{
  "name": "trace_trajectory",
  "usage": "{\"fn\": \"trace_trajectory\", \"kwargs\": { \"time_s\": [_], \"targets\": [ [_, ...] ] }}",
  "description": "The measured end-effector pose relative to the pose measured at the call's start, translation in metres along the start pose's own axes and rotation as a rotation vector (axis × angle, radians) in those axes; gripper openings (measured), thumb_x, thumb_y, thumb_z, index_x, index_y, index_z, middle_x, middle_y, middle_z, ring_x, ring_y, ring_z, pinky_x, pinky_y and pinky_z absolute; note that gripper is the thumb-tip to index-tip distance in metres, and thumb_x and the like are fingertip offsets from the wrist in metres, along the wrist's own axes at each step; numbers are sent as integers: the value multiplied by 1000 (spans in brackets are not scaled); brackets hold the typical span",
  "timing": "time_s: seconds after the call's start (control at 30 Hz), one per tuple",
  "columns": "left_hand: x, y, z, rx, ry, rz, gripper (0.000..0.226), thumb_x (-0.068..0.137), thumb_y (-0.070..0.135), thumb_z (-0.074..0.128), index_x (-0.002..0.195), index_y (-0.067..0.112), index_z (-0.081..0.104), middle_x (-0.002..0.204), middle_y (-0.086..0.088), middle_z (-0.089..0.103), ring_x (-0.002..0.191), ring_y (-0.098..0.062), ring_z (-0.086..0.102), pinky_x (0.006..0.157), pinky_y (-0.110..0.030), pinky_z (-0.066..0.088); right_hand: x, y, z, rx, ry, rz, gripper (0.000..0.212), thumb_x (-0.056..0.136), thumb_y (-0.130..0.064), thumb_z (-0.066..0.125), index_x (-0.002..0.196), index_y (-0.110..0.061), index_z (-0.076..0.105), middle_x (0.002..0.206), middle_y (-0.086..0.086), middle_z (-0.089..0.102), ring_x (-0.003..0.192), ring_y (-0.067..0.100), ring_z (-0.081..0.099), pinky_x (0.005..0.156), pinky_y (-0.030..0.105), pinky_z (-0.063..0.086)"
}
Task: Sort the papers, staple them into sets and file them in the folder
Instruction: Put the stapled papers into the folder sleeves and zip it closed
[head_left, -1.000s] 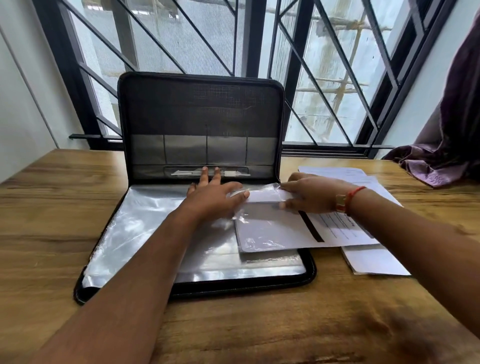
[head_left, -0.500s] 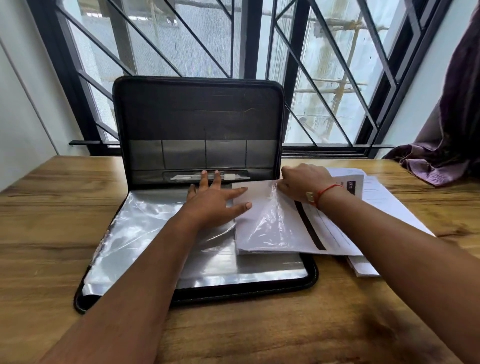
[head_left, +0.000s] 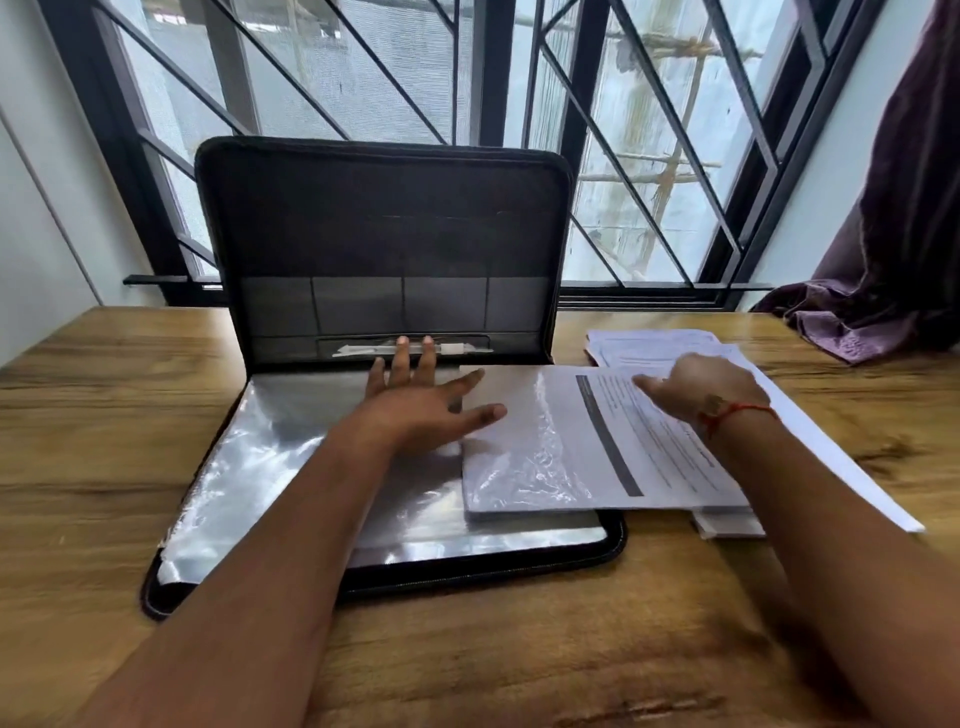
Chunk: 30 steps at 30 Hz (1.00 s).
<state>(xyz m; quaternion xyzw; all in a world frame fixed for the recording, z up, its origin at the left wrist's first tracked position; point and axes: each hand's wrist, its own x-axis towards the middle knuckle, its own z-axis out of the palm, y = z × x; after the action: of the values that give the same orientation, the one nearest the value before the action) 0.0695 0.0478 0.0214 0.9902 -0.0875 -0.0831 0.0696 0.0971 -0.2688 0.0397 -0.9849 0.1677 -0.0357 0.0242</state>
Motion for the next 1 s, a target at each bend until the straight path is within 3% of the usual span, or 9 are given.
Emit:
{"fn": "trace_trajectory", "kwargs": {
  "time_s": [0.07, 0.17, 0.27, 0.4, 0.5, 0.63, 0.8, 1.0],
  "targets": [
    [1, -1, -2, -27, 12, 0, 77, 79, 88, 8, 151, 60, 6, 164, -1, -24, 148, -28, -30, 120, -53, -14, -4, 13, 0, 27, -97, -16, 65, 88, -69, 48, 101, -8, 66, 100, 12, 66, 95, 31, 61, 82, 33, 47],
    [4, -7, -2, 24, 85, 19, 61, 94, 76, 18, 151, 60, 4, 166, 0, -16, 151, -26, -22, 122, -52, -9, -12, 16, -2, 107, -130, -17, 49, 91, -55, 60, 78, -8, 60, 76, 4, 59, 72, 21, 56, 65, 29, 40],
    [6, -13, 0, 118, 153, 35, 67, 95, 72, 31, 153, 56, 1, 168, -2, -8, 154, -28, -11, 123, -51, 1, -13, 16, -5, 261, -140, -13, 42, 90, -43, 67, 68, -8, 61, 69, 7, 62, 66, 21, 56, 54, 26, 35],
    [3, -14, -2, 73, 184, 57, 81, 89, 78, 39, 155, 50, 3, 168, 0, -3, 155, -26, -6, 122, -49, 5, -16, 15, -1, 455, -82, -72, 26, 86, -29, 71, 84, -3, 75, 85, 16, 73, 80, 29, 68, 67, 34, 53],
    [0, -12, -4, 79, 179, 60, 82, 87, 81, 36, 156, 50, 3, 168, -1, -1, 155, -27, -5, 122, -49, 6, -20, 7, 4, 641, -85, -100, 10, 87, -21, 73, 86, -11, 72, 79, 9, 70, 67, 21, 62, 64, 34, 56],
    [-2, -10, -5, 84, 172, 51, 81, 86, 83, 29, 155, 51, 2, 168, 0, -2, 155, -26, -6, 122, -48, 6, -24, -11, 7, 804, -147, -139, 9, 86, -14, 75, 94, -12, 72, 91, 11, 73, 81, 23, 68, 80, 43, 61],
    [0, -11, -4, 64, 171, 56, 79, 87, 82, 31, 155, 52, 3, 168, 0, -3, 155, -26, -7, 122, -50, 7, -33, -38, 4, 939, -158, -196, 16, 85, -6, 75, 100, -5, 71, 93, 9, 73, 78, 14, 69, 64, 26, 56],
    [4, -13, -1, 31, 143, 38, 81, 85, 83, 34, 155, 53, 6, 168, 1, -8, 154, -26, -13, 122, -57, 6, -37, -58, 4, 1020, -241, -194, 13, 85, -4, 73, 97, -6, 68, 91, 8, 73, 80, 15, 69, 55, 21, 48]
  ]
}}
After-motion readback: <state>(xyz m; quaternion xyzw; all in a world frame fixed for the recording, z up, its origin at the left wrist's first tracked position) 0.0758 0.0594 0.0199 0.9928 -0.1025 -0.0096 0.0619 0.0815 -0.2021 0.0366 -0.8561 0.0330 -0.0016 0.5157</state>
